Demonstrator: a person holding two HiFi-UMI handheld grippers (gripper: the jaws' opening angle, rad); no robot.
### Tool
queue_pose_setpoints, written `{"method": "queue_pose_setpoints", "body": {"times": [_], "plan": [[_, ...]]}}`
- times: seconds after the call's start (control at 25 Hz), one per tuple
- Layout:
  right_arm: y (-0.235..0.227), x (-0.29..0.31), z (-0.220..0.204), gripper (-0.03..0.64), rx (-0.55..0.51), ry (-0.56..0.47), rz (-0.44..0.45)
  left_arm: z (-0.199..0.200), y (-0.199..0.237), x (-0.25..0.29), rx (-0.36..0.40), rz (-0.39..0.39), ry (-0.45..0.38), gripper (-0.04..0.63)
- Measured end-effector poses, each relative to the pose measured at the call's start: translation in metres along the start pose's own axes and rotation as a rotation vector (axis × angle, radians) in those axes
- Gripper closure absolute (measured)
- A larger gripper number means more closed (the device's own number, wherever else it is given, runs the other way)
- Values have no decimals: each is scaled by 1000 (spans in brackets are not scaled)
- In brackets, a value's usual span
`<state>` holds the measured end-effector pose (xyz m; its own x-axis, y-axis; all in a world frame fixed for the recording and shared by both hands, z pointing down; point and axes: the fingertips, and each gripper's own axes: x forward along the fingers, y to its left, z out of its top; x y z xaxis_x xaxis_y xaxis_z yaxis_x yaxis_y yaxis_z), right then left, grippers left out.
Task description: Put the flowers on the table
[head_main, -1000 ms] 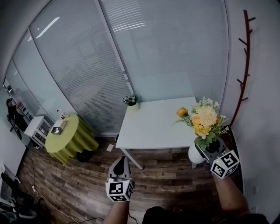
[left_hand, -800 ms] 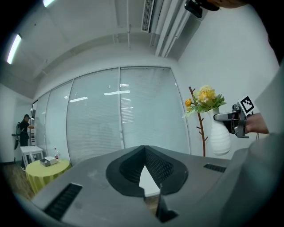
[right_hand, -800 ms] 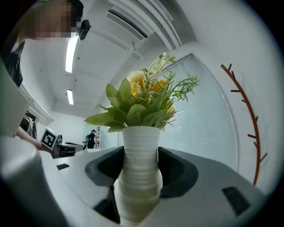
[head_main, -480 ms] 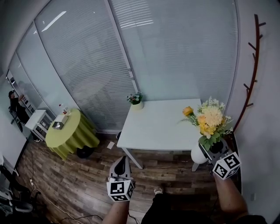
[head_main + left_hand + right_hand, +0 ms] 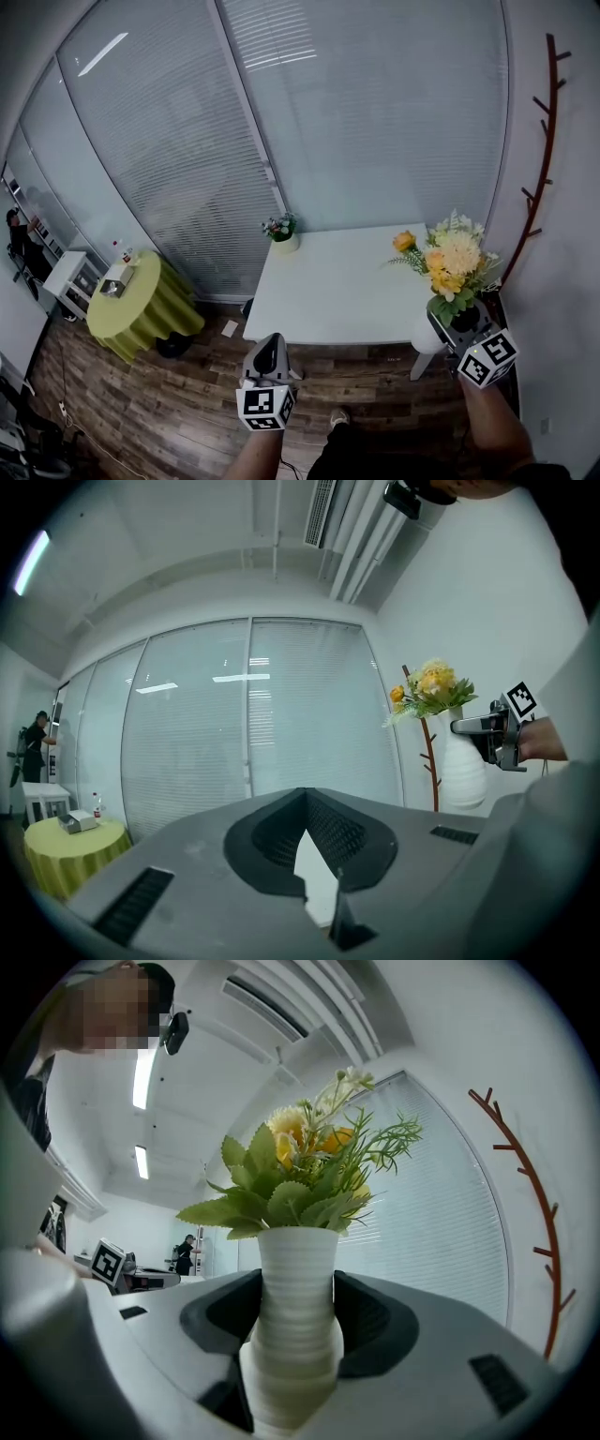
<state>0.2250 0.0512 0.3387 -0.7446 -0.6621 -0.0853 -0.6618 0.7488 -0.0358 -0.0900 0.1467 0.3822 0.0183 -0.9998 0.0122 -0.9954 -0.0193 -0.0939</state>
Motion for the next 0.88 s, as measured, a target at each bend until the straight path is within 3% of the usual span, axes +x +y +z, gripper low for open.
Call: {"method": "queue_pose_setpoints", "body": {"times": [0.48,0.88], "plan": [[-31,51,-4,360,-18,4,-90,0,28,84,28,-92,-5,600],[-48,152,-14,361,-20,35,-125,-11,91,171,39,-131,-11,600]]}}
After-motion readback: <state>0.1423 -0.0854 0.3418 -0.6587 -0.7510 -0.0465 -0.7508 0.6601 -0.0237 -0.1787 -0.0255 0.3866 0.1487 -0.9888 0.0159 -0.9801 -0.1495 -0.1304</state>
